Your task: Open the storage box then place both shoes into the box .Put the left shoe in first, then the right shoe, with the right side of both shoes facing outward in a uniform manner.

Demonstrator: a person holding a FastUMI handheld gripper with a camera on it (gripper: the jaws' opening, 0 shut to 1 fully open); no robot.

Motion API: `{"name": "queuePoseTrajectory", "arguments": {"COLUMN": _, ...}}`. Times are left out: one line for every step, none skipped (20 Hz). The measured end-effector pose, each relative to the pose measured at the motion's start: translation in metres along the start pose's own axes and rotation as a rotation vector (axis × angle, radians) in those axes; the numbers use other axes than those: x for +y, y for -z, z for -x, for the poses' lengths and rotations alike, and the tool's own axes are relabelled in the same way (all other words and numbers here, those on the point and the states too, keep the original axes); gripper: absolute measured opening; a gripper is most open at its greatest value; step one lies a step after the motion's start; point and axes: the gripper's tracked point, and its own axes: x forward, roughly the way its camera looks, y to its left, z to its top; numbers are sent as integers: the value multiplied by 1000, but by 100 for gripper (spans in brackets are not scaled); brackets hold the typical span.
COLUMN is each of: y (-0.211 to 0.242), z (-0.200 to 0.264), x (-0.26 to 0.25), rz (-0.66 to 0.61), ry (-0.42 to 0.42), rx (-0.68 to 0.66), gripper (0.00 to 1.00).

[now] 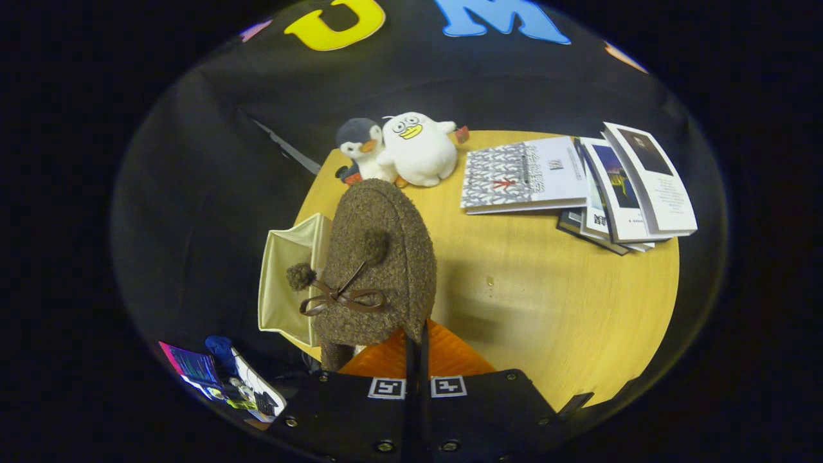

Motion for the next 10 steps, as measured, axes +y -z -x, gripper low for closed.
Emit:
{"name": "queuePoseTrajectory", "arguments": {"y": -5, "z": -1, "x": 13, "rz": 28, "ry": -13, "rx": -4, "gripper": 0}}
{"name": "queuePoseTrajectory", "arguments": {"y": -11, "z": -3, "x": 26, "rz": 54, "ry": -25, "rx": -5, "gripper": 0}}
{"name": "queuePoseTrajectory", "arguments": {"y": -15, "z": -6, "x": 40, "rz": 79, "ry": -38, "rx": -5, "gripper": 0}}
{"name": "queuePoseTrajectory", "arguments": {"y": -20, "z": -9, "x": 54, "rz": 100, "ry": -53, "rx": -2, "gripper": 0}}
{"name": "queuePoseTrajectory", "arguments": {"y": -23, "z": -13, "x": 68, "rz": 122, "ry": -67, "rx": 4, "gripper": 0}}
{"name": "queuePoseTrajectory", "arguments": {"y": -27, "z": -17, "x": 81, "rz": 139, "ry": -80, "rx": 6, "gripper": 0}}
{"name": "queuePoseTrajectory", "arguments": {"y": -29, "z": -21, "x": 92, "rz": 159, "ry": -94, "rx": 6, "gripper": 0}}
{"name": "queuePoseTrajectory", "arguments": {"y": -32, "z": -26, "x": 106, "rz": 180, "ry": -107, "rx": 12, "gripper": 0}}
{"name": "queuePoseTrajectory", "arguments": {"y": -33, "z": -32, "x": 116, "rz": 194, "ry": -116, "rx": 19, "gripper": 0}}
{"name": "queuePoseTrajectory", "arguments": {"y": -34, "z": -39, "x": 127, "rz": 216, "ry": -124, "rx": 31, "gripper": 0}}
